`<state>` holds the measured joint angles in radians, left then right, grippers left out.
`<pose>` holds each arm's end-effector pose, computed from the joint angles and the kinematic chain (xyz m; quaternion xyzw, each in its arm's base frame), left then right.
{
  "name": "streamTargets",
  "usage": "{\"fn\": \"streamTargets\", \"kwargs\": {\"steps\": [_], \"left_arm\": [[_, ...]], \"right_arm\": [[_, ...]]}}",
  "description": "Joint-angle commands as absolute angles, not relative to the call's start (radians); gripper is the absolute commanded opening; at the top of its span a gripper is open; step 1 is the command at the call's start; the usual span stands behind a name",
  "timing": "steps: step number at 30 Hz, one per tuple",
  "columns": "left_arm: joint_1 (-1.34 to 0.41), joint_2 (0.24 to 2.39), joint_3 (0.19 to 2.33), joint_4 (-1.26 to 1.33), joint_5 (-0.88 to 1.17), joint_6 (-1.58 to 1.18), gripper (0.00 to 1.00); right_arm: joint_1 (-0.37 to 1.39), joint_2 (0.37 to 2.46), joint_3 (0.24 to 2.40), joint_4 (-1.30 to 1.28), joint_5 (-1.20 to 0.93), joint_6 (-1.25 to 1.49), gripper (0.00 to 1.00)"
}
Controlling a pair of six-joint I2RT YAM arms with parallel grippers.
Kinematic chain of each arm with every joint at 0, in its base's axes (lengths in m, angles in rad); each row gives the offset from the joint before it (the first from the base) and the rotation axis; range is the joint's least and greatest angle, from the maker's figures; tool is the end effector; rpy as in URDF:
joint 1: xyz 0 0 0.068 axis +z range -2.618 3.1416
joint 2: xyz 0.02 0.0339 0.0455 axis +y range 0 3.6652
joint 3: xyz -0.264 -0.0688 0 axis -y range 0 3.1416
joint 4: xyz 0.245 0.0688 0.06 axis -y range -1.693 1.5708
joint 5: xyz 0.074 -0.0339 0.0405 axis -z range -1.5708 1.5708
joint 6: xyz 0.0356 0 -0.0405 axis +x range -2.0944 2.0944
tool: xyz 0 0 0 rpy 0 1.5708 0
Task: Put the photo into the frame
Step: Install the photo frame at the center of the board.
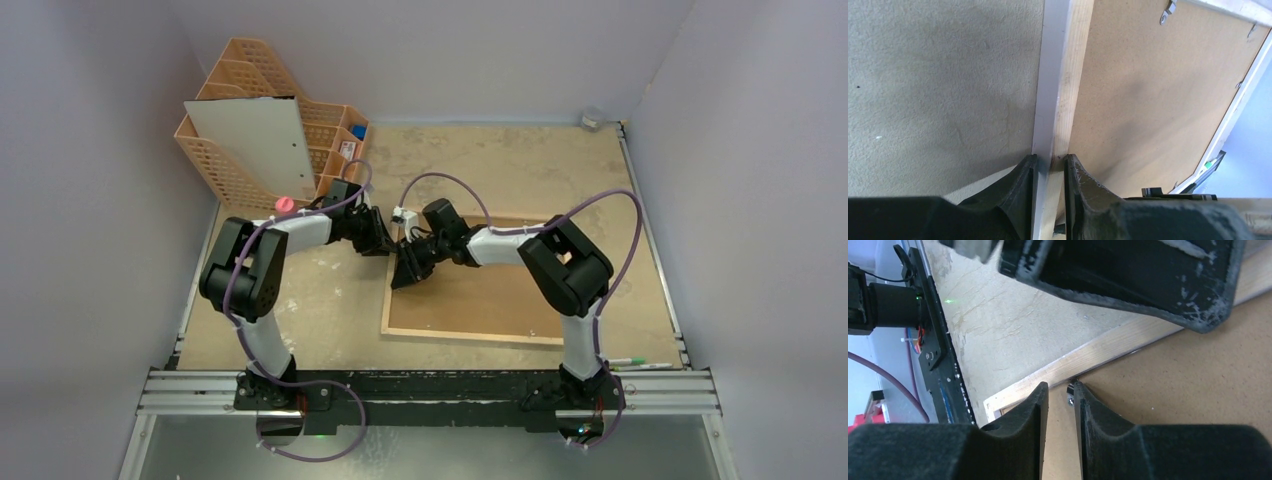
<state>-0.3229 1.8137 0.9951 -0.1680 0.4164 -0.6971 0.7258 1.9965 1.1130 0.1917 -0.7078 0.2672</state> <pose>0.3306 -0.1258 0.1430 -0.1158 0.9317 -0.3103 0.1493 0.2903 0.2886 0.1382 -0.3365 0.7931 0.4659 0.2015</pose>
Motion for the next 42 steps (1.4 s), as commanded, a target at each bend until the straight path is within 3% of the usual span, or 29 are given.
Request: {"fn": "streamTargets", "kwargs": {"steps": [1, 7, 12, 15, 19, 26, 30, 42], "left_arm": [[-0.327, 1.857, 0.971, -0.159, 0.371, -0.722, 0.20], [-0.327, 1.834, 1.002, -0.202, 0.377, -0.709, 0.28], [-0.327, 1.807, 0.992, -0.240, 0.381, -0.687, 0.42], [-0.327, 1.802, 0.971, -0.236, 0.402, -0.681, 0.43], [-0.329, 1.826, 0.956, -0.237, 0.414, -0.680, 0.36], [-0.353, 1.877, 0.962, -0.253, 0.382, -0.703, 0.09], [-0.376, 1.901, 0.975, -0.266, 0.351, -0.738, 0.01], [-0.380, 1.934, 1.005, -0.279, 0.311, -0.751, 0.00]], "right_arm": [[0.787, 2.038, 1.061, 0.139, -0.539, 0.256, 0.31], [0.783, 1.897, 1.018, 0.238, -0.479, 0.374, 0.28], [0.781, 1.887, 1.005, 0.290, -0.450, 0.449, 0.38], [0.781, 1.895, 0.983, 0.327, -0.465, 0.466, 0.39], [0.782, 1.922, 0.970, 0.380, -0.499, 0.466, 0.36], [0.783, 1.964, 0.951, 0.431, -0.579, 0.447, 0.28], [0.783, 1.974, 0.938, 0.442, -0.653, 0.403, 0.26], [0.783, 1.990, 0.926, 0.399, -0.780, 0.298, 0.21]]}}
